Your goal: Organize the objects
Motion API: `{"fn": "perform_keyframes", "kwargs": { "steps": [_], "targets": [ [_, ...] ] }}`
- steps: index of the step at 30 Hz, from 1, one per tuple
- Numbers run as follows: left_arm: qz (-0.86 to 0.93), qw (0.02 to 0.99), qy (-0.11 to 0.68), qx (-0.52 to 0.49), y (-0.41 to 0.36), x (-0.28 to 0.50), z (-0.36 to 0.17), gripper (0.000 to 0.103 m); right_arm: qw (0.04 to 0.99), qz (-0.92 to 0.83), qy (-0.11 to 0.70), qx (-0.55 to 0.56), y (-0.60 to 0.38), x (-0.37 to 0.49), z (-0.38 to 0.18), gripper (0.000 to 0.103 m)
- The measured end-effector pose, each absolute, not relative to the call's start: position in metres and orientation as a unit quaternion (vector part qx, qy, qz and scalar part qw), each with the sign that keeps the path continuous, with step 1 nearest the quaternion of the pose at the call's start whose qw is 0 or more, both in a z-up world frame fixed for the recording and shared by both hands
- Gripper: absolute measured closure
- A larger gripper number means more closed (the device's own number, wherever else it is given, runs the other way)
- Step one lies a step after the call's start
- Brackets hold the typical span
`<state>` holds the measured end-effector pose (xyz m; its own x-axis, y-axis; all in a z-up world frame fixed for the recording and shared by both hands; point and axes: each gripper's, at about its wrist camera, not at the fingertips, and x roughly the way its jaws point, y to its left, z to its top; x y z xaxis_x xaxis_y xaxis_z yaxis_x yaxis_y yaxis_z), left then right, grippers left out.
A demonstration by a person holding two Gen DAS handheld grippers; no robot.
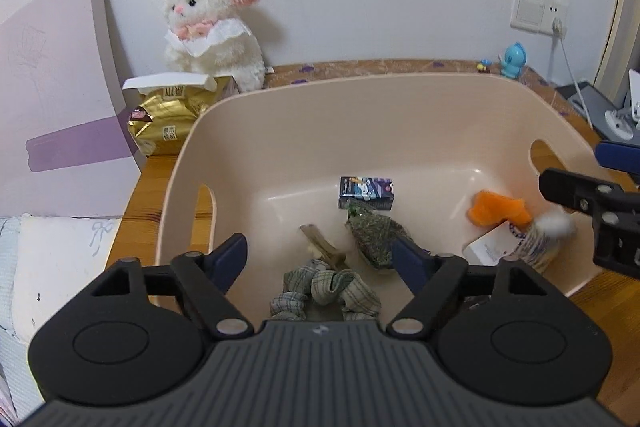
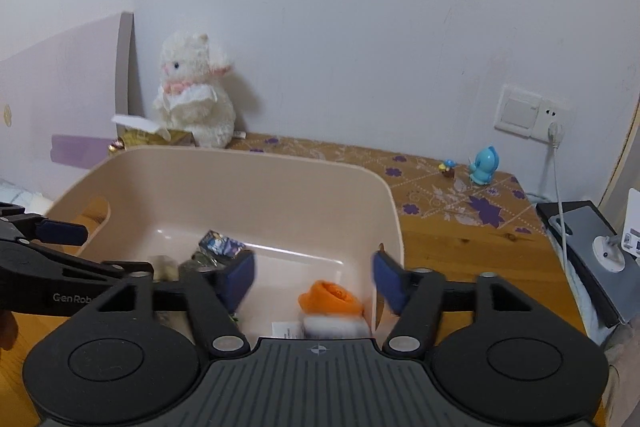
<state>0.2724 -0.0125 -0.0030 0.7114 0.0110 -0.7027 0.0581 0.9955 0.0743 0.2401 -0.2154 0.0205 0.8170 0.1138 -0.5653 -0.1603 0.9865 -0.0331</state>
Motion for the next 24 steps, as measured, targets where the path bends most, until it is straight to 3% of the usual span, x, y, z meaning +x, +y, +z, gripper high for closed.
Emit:
{"fn": "perform_keyframes", "kwargs": {
  "steps": [6,24],
  "targets": [
    [-0.01,0.931,0.363,0.041,-0.012,0.252,0.012,0.017,0.958,0.069,0.278,-0.033,-0.219,0.214,0.038,0.012],
    [0.0,0.95,0.311,0.031,-0.003,0.151,0.051,0.017,0.965,0.072,0.25,-0.029,-0.21,0.11,0.073,0.002]
  ]
}}
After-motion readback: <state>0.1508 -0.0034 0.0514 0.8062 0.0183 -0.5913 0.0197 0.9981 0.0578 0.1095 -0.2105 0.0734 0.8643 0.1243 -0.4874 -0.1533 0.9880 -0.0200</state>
